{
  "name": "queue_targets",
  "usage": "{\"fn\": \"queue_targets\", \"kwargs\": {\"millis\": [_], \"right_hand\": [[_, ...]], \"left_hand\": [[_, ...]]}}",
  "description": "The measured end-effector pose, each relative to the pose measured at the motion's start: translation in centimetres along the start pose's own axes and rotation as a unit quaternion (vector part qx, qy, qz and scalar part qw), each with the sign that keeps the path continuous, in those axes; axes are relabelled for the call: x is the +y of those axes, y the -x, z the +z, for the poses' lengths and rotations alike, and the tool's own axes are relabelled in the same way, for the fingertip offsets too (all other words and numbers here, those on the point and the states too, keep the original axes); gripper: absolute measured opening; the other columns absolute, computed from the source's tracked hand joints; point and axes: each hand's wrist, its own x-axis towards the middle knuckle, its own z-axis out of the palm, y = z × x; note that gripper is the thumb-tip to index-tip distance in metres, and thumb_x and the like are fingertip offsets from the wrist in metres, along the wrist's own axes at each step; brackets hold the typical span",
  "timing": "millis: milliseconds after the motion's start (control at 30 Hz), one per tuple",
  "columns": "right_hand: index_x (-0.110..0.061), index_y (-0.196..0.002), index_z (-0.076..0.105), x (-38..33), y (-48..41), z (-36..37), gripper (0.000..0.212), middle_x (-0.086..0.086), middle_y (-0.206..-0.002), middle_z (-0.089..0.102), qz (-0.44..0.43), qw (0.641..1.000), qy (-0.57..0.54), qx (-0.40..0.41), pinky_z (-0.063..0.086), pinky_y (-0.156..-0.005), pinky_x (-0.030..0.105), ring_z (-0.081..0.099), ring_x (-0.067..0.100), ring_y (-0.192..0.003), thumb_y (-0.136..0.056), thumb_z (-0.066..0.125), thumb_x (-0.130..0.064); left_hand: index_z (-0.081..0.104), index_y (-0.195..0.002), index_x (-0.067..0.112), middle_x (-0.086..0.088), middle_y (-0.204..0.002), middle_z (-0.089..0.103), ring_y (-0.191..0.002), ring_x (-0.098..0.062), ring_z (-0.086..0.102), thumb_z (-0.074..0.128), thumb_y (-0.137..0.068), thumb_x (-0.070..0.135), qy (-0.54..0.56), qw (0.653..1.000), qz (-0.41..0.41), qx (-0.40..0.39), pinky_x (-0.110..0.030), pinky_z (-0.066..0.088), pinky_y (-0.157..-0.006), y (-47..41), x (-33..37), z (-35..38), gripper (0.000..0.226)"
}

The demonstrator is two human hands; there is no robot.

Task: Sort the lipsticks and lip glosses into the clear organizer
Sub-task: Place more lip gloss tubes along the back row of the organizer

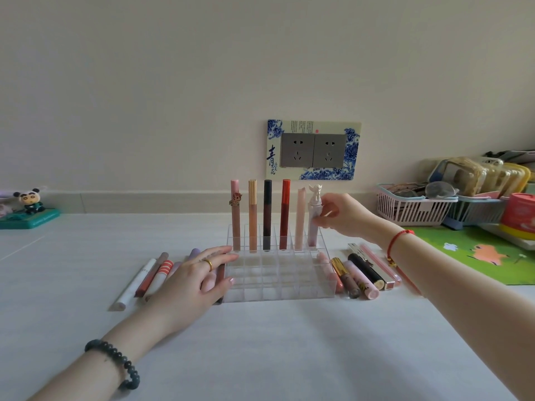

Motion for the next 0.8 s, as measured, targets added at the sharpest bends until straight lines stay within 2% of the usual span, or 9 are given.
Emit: {"fn": "queue_targets", "kwargs": {"millis": [100,167,267,400,567,633,667,733,800], "right_hand": [[-0.001,-0.106,0.059,0.1,0.1,0.0,0.029,0.014,-0.100,0.065,-0.001,1.000,0.002,0.000,0.053,-0.085,0.037,0.062,0.027,-0.089,-0.079,0.065,-0.008],[-0.002,-0.106,0.059,0.1,0.2,0.0,0.029,0.013,-0.099,0.065,-0.003,1.000,0.001,0.001,0.053,-0.084,0.038,0.062,0.027,-0.089,-0.078,0.066,-0.008],[-0.005,-0.105,0.060,0.1,0.6,-0.2,0.029,0.010,-0.095,0.066,-0.003,1.000,-0.013,-0.002,0.053,-0.080,0.032,0.063,0.024,-0.086,-0.077,0.067,-0.005],[-0.011,-0.111,0.058,0.3,1.1,-1.1,0.037,0.004,-0.093,0.066,0.006,0.999,-0.038,-0.005,0.053,-0.077,0.028,0.064,0.019,-0.081,-0.076,0.067,-0.004],[-0.015,-0.112,0.058,1.2,2.3,-3.4,0.036,-0.004,-0.088,0.066,0.025,0.995,-0.083,0.041,0.052,-0.069,0.020,0.064,0.013,-0.079,-0.077,0.067,-0.008],[-0.013,-0.109,0.060,2.1,3.2,-4.2,0.032,-0.004,-0.086,0.066,0.034,0.993,-0.093,0.069,0.052,-0.063,0.017,0.064,0.011,-0.076,-0.078,0.066,-0.008],[-0.012,-0.107,0.061,2.8,3.8,-4.5,0.029,-0.003,-0.083,0.066,0.045,0.991,-0.090,0.084,0.052,-0.059,0.015,0.064,0.010,-0.073,-0.078,0.066,-0.009],[-0.010,-0.104,0.062,4.4,5.2,-4.4,0.025,-0.001,-0.080,0.066,0.080,0.988,-0.069,0.112,0.053,-0.054,0.015,0.062,0.010,-0.067,-0.079,0.065,-0.010],[-0.007,-0.103,0.063,6.2,6.7,-3.5,0.023,0.006,-0.084,0.067,0.124,0.982,-0.041,0.133,0.056,-0.061,0.024,0.063,0.015,-0.068,-0.080,0.064,-0.009]], "left_hand": [[0.056,-0.119,0.032,-0.019,-0.114,0.058,-0.127,0.001,0.040,0.059,-0.087,0.024,0.000,1.000,0.002,0.002,-0.039,0.026,-0.112,0.0,-0.1,0.0,0.033],[0.056,-0.118,0.033,-0.017,-0.114,0.059,-0.131,0.002,0.034,0.059,-0.087,0.025,-0.003,1.000,0.006,0.004,-0.041,0.025,-0.112,0.0,-0.3,0.1,0.032],[0.055,-0.116,0.036,-0.008,-0.116,0.060,-0.131,0.003,0.033,0.059,-0.087,0.025,0.003,1.000,0.007,0.003,-0.041,0.026,-0.112,-0.1,-0.5,0.1,0.031],[0.056,-0.117,0.035,-0.012,-0.113,0.061,-0.129,0.002,0.037,0.059,-0.086,0.025,-0.003,1.000,0.013,0.005,-0.040,0.026,-0.112,-0.1,-0.6,0.1,0.032],[0.055,-0.118,0.036,-0.007,-0.123,0.058,-0.132,0.003,0.033,0.058,-0.087,0.025,-0.010,1.000,0.013,0.005,-0.040,0.025,-0.113,-0.1,-0.6,0.1,0.033],[0.056,-0.117,0.034,-0.010,-0.120,0.059,-0.131,0.000,0.035,0.059,-0.086,0.024,-0.011,1.000,0.014,0.007,-0.039,0.026,-0.112,-0.2,-0.5,0.1,0.032],[0.057,-0.117,0.034,-0.007,-0.121,0.059,-0.129,-0.001,0.038,0.060,-0.086,0.023,-0.012,1.000,0.015,0.010,-0.037,0.027,-0.112,-0.2,-0.4,0.1,0.032],[0.057,-0.116,0.034,0.012,-0.129,0.052,-0.124,-0.003,0.044,0.061,-0.085,0.022,-0.007,1.000,0.019,0.012,-0.033,0.031,-0.110,-0.1,-0.3,0.1,0.033],[0.057,-0.115,0.036,0.021,-0.128,0.047,-0.121,-0.002,0.047,0.062,-0.085,0.021,0.000,1.000,0.022,0.009,-0.030,0.033,-0.109,-0.1,-0.2,0.2,0.034]]}}
